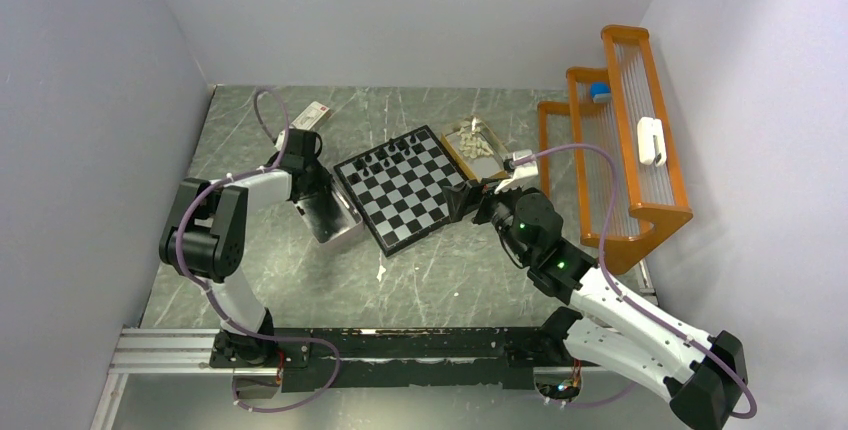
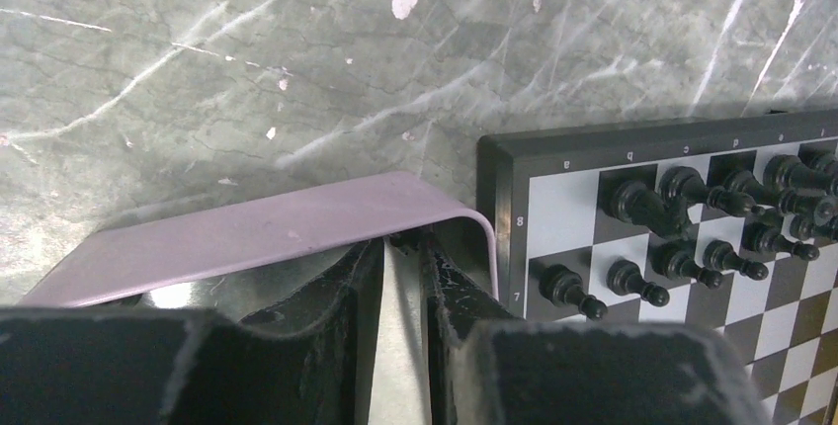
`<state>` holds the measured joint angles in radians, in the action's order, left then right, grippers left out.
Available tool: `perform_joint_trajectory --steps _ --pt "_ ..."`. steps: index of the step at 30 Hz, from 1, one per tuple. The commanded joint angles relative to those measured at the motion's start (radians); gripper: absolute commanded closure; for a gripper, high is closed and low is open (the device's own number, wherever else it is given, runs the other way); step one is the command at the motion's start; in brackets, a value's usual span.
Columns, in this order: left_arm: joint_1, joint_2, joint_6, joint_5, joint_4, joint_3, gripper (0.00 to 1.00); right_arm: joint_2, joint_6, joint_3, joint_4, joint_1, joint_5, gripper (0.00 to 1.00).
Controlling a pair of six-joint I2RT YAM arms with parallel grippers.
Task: Set up the chess pieces on the board
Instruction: Pick up the chess piece from the storage box.
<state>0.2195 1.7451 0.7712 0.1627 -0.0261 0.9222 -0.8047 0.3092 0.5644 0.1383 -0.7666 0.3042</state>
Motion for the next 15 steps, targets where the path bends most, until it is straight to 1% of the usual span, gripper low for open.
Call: perform_joint_trajectory --steps 1,6,10,15 --pt "-0.008 0.013 0.023 0.054 0.038 0.011 0.75 0.021 -0.014 -0.002 0.021 0.004 0.021 0.0" --pt "-0.008 0.034 0.029 0.058 0.028 0.019 0.75 0.014 -0.02 0.002 0.021 0.004 0.018 0.0" --pt "-0.008 0.027 0.022 0.069 -0.024 0.02 0.75 0.009 -0.023 0.007 0.018 0.004 0.017 0.0" --pt "-0.008 0.016 0.019 0.073 -0.049 0.019 0.75 0.012 -0.015 -0.005 0.035 0.004 0.011 0.0"
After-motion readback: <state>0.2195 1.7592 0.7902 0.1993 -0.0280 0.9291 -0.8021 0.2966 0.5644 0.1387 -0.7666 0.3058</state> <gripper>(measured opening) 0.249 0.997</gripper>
